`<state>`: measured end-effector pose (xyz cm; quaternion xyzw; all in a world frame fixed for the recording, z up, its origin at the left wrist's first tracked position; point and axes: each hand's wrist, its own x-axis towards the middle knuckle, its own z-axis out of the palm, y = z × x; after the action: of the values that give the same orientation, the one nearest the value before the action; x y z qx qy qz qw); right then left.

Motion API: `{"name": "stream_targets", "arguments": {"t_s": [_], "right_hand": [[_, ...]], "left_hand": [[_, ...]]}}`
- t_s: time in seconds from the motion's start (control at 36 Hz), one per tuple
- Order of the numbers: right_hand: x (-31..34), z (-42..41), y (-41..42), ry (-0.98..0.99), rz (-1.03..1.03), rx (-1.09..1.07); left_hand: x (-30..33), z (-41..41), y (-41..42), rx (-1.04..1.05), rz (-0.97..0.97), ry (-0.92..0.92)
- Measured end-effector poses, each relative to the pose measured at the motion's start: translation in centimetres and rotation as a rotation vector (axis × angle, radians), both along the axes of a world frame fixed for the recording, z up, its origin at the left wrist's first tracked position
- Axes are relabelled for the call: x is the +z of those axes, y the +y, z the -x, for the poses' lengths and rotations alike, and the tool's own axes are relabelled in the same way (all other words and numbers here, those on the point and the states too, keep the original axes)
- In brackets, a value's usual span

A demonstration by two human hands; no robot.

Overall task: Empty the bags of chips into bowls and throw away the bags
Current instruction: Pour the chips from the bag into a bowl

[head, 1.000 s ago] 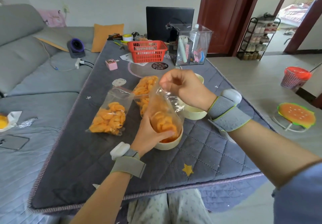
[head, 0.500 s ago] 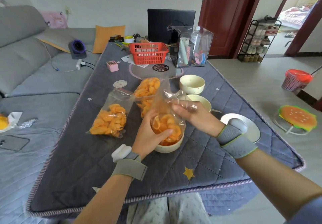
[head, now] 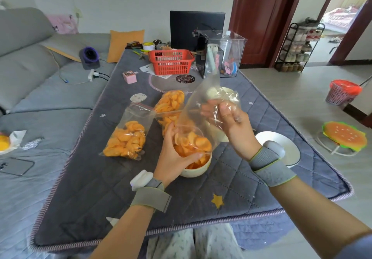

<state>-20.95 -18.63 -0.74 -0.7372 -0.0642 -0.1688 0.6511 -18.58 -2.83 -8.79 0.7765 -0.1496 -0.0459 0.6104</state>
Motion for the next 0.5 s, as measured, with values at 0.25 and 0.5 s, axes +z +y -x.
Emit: {"name": "stream_targets", "arguments": {"t_s": [0.25,0.5], "right_hand": [[-1.9,-0.3,0.5,-0.020,-0.209,0.016],[-1.6,-0.7,0.6,-0.007,-0.292,0.002]], "left_hand": [[-0.5,0.3,-0.4,0.061,-0.003,-0.034],[-1.1,0.5,-0.5,0.138,-0.050,-0.103]]}}
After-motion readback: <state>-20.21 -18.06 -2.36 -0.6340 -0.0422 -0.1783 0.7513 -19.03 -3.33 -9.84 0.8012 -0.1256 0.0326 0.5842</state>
